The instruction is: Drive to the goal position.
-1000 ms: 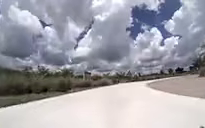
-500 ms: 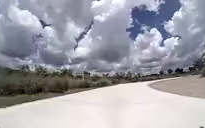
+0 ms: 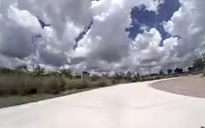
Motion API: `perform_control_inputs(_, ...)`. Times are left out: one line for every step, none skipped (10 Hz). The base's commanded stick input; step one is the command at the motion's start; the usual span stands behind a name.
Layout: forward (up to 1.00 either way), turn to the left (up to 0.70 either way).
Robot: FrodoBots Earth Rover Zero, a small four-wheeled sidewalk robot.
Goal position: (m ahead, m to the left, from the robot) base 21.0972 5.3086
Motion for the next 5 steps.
perform_control_inputs(0.70, 0.00)
perform_control_inputs(0.70, 0.00)
perform_control_inputs(0.70, 0.00)
perform_control_inputs(0.70, 0.00)
perform_control_inputs(0.70, 0.00)
